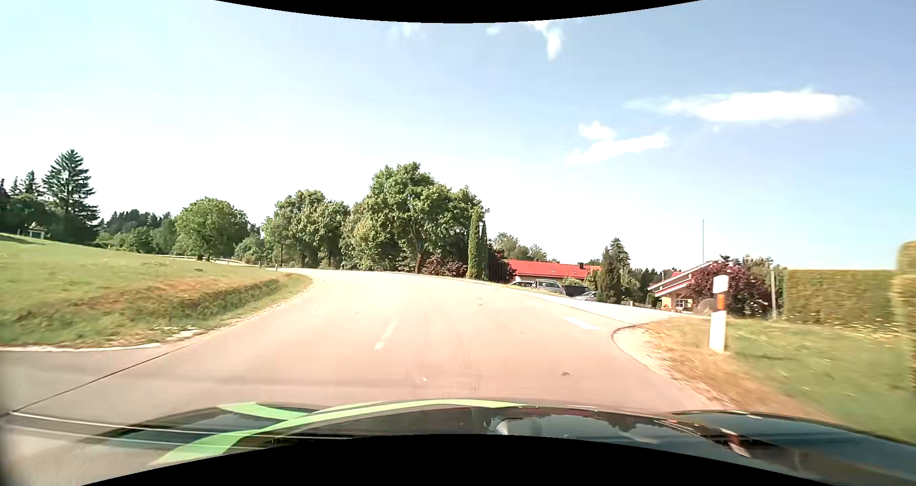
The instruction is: Follow the waypoints while adhering to traffic rules and regulations
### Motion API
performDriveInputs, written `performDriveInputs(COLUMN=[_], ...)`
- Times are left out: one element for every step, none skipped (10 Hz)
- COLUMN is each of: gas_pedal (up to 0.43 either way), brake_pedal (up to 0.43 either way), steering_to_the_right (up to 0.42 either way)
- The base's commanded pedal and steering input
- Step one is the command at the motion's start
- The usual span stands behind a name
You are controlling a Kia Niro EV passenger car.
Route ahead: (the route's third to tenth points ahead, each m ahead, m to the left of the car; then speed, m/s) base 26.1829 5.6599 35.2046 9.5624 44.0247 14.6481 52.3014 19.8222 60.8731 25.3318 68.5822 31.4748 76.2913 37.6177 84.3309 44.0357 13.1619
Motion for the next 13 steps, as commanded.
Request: performDriveInputs(gas_pedal=[0.228,0.228,0.228,0.228,0.228,0.228,0.228,0.228,0.228,0.228,0.228,0.228,0.240], brake_pedal=[0.000,0.000,0.000,0.000,0.000,0.000,0.000,0.000,0.000,0.000,0.000,0.000,0.000], steering_to_the_right=[-0.060,-0.064,-0.067,-0.067,-0.067,-0.068,-0.069,-0.069,-0.069,-0.069,-0.069,-0.069,-0.069])
